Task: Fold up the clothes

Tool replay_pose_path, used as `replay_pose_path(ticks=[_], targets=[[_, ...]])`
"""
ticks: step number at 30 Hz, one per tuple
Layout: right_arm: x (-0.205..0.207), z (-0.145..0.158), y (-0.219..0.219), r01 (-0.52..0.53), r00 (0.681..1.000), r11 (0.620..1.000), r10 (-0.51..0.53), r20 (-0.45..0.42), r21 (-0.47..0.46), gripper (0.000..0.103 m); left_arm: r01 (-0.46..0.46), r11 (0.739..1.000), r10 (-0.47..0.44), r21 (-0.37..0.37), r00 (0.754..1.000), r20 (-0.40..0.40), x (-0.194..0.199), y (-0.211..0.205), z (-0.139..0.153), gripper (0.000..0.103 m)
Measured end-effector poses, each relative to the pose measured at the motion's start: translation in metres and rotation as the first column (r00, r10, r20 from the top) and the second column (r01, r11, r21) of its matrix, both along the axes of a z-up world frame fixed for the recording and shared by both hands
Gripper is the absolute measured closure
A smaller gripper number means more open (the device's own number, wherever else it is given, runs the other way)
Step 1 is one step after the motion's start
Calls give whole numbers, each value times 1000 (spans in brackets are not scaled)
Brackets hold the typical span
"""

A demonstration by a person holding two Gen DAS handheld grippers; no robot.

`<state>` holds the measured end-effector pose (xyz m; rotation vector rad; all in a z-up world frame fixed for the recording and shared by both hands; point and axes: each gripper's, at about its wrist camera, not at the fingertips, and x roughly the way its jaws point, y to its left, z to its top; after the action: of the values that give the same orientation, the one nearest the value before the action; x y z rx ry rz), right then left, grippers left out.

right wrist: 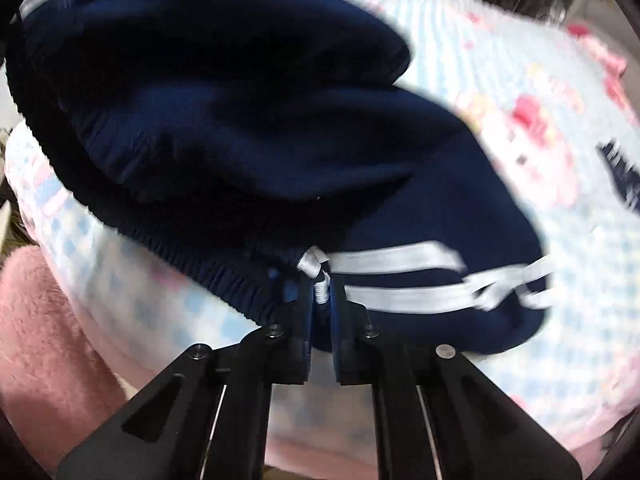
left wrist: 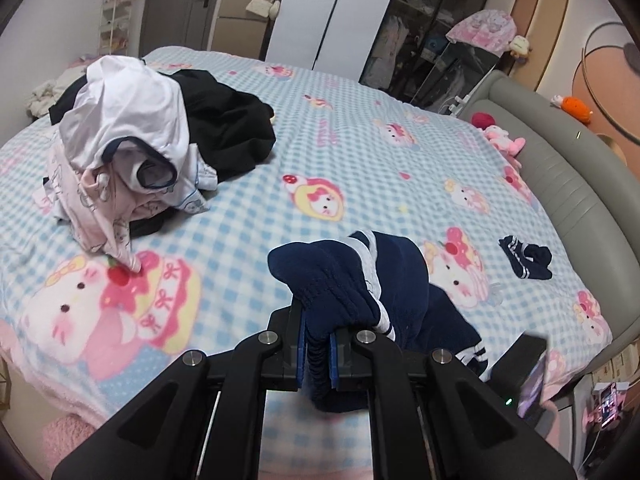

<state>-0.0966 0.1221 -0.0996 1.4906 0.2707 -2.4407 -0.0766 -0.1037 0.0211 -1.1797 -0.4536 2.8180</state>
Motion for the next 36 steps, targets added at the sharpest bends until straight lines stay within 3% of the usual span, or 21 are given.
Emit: replay_pose_path(ticks=[5,9,13,16,19,20,22,24,26,29,31,34,36], targets=[[-5,28,34,83,991,996,-79,-111,36,97,20,1000,-20,-14,999,33,2,4,-10,94],[2,62,66,166,964,985,-153,-216,42,98,55,998,-54,-16,997,58,9,17,-18,90],[21,95,87,218,928,975,-196,-316,36,97,94,994,-85,-52,985,147,13,37,-44,77],[32,108,98,231,918,973,-220,-331,-8,97,136,987,-113,-84,966,232,14,53,-64,71],[34,108,102,227,922,973,-226,-315,-32,97,159,984,-139,-81,968,211,18,62,-67,73],[32,103,103,223,927,974,-221,-302,-30,97,167,983,-149,-78,968,200,15,64,-66,85],[11,86,107,206,945,978,-202,-256,-11,97,183,980,-166,-82,970,179,-8,72,-60,89],[-22,84,112,205,953,979,-201,-228,-7,97,184,973,-161,-138,974,161,-46,83,-40,92],[-54,100,116,214,946,977,-206,-249,3,97,163,971,-152,-177,986,70,-79,89,13,92],[-80,179,125,225,896,972,-233,-378,-65,97,125,968,-160,-217,975,-153,-88,91,115,92],[-69,239,129,222,823,969,-244,-514,-105,97,86,969,-147,-231,954,-262,-79,91,165,91],[-40,297,137,204,713,966,-259,-651,-161,97,87,976,-149,-201,937,-315,-61,86,183,91],[-16,300,142,186,680,961,-276,-679,-205,97,107,976,-158,-188,945,-286,-51,86,164,91]])
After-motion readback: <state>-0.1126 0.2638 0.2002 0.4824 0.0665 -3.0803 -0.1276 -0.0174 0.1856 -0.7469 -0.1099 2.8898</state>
